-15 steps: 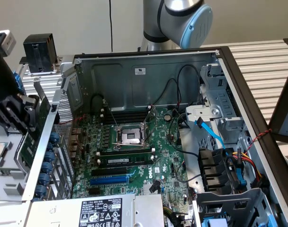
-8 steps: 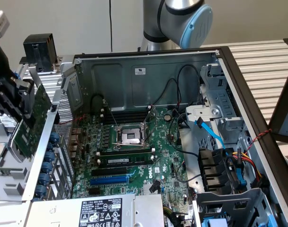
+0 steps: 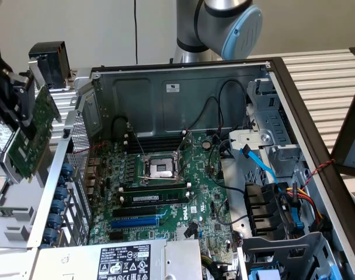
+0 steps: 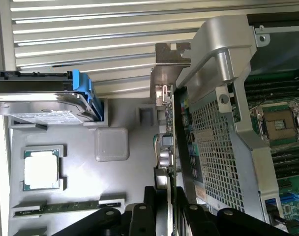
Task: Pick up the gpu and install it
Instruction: 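Pick up the gpu and move the gpu toward the slot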
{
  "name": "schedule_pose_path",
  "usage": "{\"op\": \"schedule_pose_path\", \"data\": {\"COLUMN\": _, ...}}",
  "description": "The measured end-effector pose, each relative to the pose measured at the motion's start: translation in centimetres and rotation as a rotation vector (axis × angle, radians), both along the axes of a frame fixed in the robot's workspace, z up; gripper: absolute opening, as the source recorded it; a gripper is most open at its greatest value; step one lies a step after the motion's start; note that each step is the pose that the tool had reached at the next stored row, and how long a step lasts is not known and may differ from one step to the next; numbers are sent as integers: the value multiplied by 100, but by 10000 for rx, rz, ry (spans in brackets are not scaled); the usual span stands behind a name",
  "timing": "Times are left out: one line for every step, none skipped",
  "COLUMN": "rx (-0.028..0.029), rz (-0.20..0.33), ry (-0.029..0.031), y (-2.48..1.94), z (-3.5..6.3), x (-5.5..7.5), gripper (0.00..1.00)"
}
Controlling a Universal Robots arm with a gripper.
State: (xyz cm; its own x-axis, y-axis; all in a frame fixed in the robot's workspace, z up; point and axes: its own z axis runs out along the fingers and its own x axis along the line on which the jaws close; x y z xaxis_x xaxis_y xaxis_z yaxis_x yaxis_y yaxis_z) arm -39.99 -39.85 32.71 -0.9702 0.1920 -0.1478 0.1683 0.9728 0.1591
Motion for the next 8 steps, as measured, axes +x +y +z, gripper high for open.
{"op": "schedule_pose_path", "data": {"rx": 0, "rz": 0, "ry": 0, "y": -1, "z": 48, "x": 0, "gripper": 27}}
{"op": "schedule_pose_path", "data": {"rx": 0, "rz": 0, "ry": 0, "y": -2, "z": 90, "x": 0, "gripper": 27}}
{"op": "schedule_pose_path", "data": {"rx": 0, "rz": 0, "ry": 0, "y": -4, "z": 136, "x": 0, "gripper": 27}}
{"op": "schedule_pose_path", "data": {"rx": 0, "rz": 0, "ry": 0, "y": -5, "z": 183, "x": 0, "gripper": 27}}
{"op": "schedule_pose_path", "data": {"rx": 0, "rz": -1, "ry": 0, "y": -7, "z": 226, "x": 0, "gripper": 27}}
{"op": "schedule_pose_path", "data": {"rx": 0, "rz": 0, "ry": 2, "y": -10, "z": 275, "x": 4, "gripper": 27}}
{"op": "schedule_pose_path", "data": {"rx": 0, "rz": 1, "ry": 3, "y": -12, "z": 316, "x": 9, "gripper": 27}}
{"op": "schedule_pose_path", "data": {"rx": 0, "rz": 0, "ry": 7, "y": -15, "z": 365, "x": 21, "gripper": 27}}
